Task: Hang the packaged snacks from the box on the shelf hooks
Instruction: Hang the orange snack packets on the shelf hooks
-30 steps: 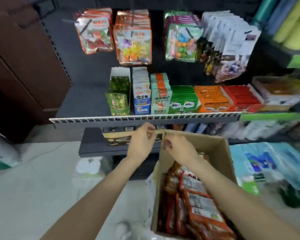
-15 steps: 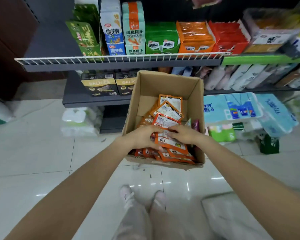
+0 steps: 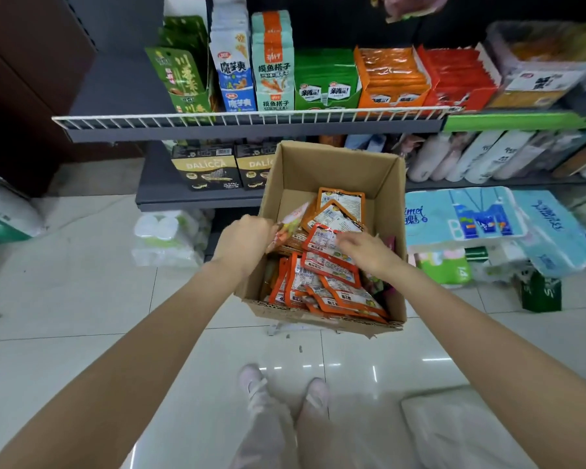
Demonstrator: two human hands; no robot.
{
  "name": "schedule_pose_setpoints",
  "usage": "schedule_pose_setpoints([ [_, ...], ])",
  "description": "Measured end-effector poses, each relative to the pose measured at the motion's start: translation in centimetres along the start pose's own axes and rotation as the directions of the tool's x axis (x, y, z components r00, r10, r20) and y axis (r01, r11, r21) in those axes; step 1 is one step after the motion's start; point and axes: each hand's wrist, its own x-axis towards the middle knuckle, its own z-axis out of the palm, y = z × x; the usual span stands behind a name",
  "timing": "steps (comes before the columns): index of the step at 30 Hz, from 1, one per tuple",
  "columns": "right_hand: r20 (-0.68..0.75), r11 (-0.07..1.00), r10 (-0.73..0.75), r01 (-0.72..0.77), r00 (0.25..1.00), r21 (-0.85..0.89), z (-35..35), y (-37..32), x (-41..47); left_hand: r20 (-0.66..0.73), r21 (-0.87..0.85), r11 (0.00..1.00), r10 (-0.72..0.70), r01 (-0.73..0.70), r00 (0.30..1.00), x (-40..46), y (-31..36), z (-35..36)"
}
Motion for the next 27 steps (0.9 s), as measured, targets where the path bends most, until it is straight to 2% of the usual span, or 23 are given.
schedule_pose_setpoints([
  [2, 0.156, 0.981, -0.016, 0.045, 0.988, -0.188, 0.8, -0.3, 0.1, -0.014, -0.115, 0.991, -0.063, 0.061, 0.998, -0.1, -0.3, 0.1],
  [4, 0.231, 0.975, -0.008, 0.059, 0.973, -0.213, 1.8, -0.3, 0.5, -0.040, -0.251, 0.963, -0.115, 0.101, 0.993, -0.4, -0.5, 0.1],
  [6, 0.219, 0.982, 0.012, 0.030, 0.976, -0.186, 2.6, 0.0, 1.0, -0.086, -0.306, 0.948, -0.118, 0.086, 0.989, -0.7, -0.6, 0.0],
  [8, 0.190, 0.960, 0.000, 0.053, 0.982, -0.274, 2.9, -0.1, 1.3, -0.115, -0.340, 0.937, -0.129, 0.083, 0.985, -1.0, -0.8, -0.1],
  [11, 0.105, 0.881, -0.068, 0.109, 0.992, -0.461, 2.9, -0.7, 1.2, -0.106, -0.426, 0.896, -0.186, 0.125, 0.977, -1.1, -1.4, 0.1],
  [16, 0.013, 0.753, -0.251, 0.204, 0.968, -0.625, 3.8, -2.3, 0.2, -0.106, -0.491, 0.856, -0.241, 0.160, 0.965, -1.1, -1.3, -0.4],
  [19, 0.043, 0.762, -0.301, 0.267, 0.953, -0.590, 3.0, -3.1, -0.1, -0.110, -0.478, 0.862, -0.247, 0.166, 0.963, -0.8, -0.9, -1.0],
  [21, 0.026, 0.866, -0.260, 0.245, 0.965, -0.435, 1.0, -3.2, 0.3, -0.130, -0.466, 0.870, -0.250, 0.164, 0.959, -0.6, -0.8, -1.7],
  [23, -0.052, 0.921, -0.259, 0.231, 0.964, -0.313, -1.7, -3.6, 0.5, -0.167, -0.484, 0.858, -0.285, 0.173, 0.944, -0.5, -0.8, -2.7],
  [27, -0.160, 0.913, -0.369, 0.325, 0.916, -0.245, -6.3, -6.7, -0.3, -0.258, -0.578, 0.801, -0.363, 0.158, 0.896, -0.2, -1.6, -5.8],
])
